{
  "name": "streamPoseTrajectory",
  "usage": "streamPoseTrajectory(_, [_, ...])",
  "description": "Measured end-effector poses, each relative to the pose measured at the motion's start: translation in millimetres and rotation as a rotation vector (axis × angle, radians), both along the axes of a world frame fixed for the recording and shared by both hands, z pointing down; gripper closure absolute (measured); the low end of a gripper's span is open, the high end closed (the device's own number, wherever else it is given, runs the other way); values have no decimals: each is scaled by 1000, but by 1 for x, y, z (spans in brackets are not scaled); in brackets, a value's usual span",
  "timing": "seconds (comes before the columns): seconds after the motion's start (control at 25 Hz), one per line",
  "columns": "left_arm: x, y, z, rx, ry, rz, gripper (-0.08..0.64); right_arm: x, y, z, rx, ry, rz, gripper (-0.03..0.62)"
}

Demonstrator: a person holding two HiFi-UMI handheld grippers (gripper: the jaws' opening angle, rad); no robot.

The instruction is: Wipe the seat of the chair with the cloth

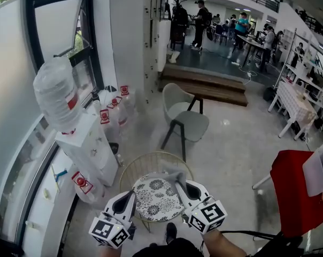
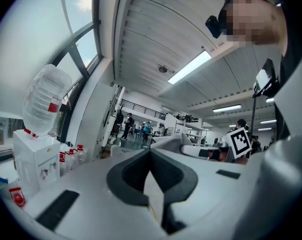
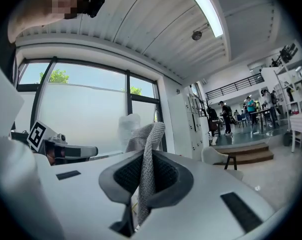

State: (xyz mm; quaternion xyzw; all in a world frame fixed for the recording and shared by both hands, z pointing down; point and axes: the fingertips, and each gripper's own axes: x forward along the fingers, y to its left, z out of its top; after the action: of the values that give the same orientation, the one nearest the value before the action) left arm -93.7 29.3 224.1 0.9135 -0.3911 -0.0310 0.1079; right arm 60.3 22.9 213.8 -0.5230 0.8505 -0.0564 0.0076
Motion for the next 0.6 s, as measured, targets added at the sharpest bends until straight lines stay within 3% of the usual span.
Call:
streamPoseTrajectory(0.48, [57, -62, 11, -12, -45, -13, 554, 58, -55, 4, 18, -43, 4, 569])
streamPoseTrajectory(0.6, [61, -85, 9, -11, -46, -96, 554, 73, -74, 10, 16, -56, 3, 569])
